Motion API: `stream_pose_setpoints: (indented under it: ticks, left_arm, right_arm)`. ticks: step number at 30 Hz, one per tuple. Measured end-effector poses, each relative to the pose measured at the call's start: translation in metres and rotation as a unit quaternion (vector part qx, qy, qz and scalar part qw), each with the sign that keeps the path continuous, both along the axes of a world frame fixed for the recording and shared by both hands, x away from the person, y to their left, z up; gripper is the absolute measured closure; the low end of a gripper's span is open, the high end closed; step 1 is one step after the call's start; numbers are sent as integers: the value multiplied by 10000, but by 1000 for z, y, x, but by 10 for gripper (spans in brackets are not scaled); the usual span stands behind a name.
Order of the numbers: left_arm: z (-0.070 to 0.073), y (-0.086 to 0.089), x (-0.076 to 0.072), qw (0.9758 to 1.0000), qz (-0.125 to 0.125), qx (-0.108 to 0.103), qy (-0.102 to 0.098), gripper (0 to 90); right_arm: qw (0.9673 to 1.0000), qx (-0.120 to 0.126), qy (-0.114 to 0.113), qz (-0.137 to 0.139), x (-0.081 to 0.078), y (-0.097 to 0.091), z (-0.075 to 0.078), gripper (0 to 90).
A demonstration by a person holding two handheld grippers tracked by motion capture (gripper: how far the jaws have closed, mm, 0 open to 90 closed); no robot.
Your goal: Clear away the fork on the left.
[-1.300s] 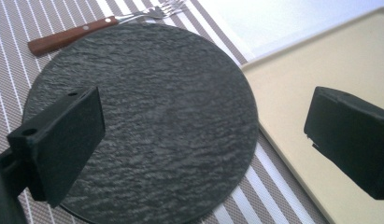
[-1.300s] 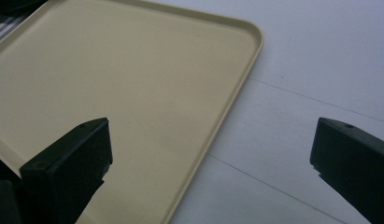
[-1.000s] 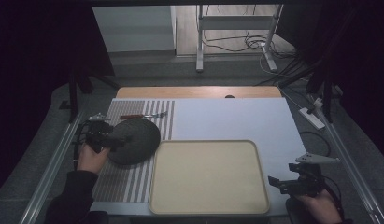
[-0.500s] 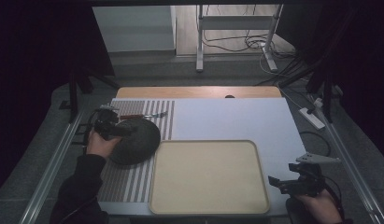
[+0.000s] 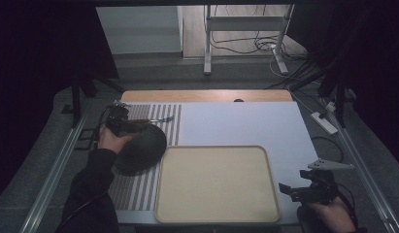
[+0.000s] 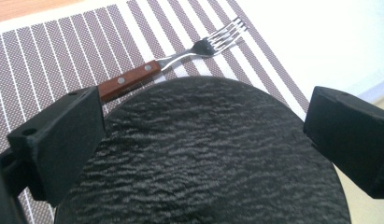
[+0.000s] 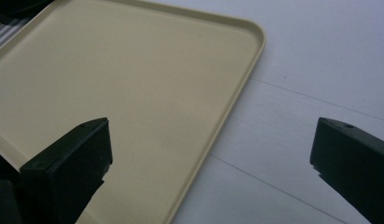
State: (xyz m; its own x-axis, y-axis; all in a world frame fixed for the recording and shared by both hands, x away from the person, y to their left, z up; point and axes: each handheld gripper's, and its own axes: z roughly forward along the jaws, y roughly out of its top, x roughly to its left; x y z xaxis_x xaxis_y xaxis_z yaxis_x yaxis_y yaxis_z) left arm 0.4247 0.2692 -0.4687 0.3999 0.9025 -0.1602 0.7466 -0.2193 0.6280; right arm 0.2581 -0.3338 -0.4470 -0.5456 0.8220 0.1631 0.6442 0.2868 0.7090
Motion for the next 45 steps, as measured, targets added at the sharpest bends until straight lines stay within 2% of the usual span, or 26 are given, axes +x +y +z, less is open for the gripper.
stream_pose_setpoints:
  ticks: [3, 6, 8, 11, 14, 16, 19, 22, 25, 26, 32, 36, 43, 45]
  left_arm:
    - [-4, -1, 10, 9999, 61, 58, 59, 0]
    - [-6, 0, 17, 9999, 60, 3, 109, 17]
    - [-8, 1, 21, 9999, 9, -19, 127, 53]
    - [-9, -1, 26, 9998, -91, 77, 136, 134]
    - [-11, -3, 29, 9997, -175, 149, 130, 265]
    - [-12, -6, 33, 9993, -261, 261, 107, 394]
    - [-14, -9, 38, 9992, -359, 165, 105, 574]
    - [-18, -12, 42, 9986, -497, 160, 62, 738]
    - [-24, -17, 48, 9981, -550, 253, 122, 870]
    - [-26, -18, 50, 9980, -554, 255, 157, 890]
    - [-40, -24, 64, 9982, -454, 252, 310, 891]
    - [-47, -30, 72, 9977, -431, 323, 410, 891]
    - [-55, -38, 83, 9959, -354, 596, 580, 891]
    - [-57, -39, 85, 9964, -326, 557, 556, 891]
  right_arm:
    - [10000, 2, -1, 8, 0, 0, 0, 0]
    - [10000, -4, 2, 10, 0, 0, 0, 0]
    - [10000, 7, 1, 11, 0, 0, 0, 0]
    - [10000, -1, 4, 12, 0, 0, 0, 0]
    - [10000, 0, 4, 15, 0, 0, 0, 0]
    - [10000, 1, 2, 16, 0, 0, 0, 0]
    - [10000, 2, 2, 20, 0, 0, 0, 0]
    - [10000, 6, 1, 25, 0, 0, 0, 0]
    - [10000, 7, -4, 30, 0, -1, 0, 0]
    - [10000, 8, 1, 29, 0, -1, 0, 0]
    - [10000, 22, -11, 41, 0, -1, 0, 0]
    - [10000, 24, -7, 42, 0, -1, 0, 0]
    - [10000, 34, -10, 57, 0, -1, 0, 0]
    - [10000, 40, -10, 59, 0, -1, 0, 0]
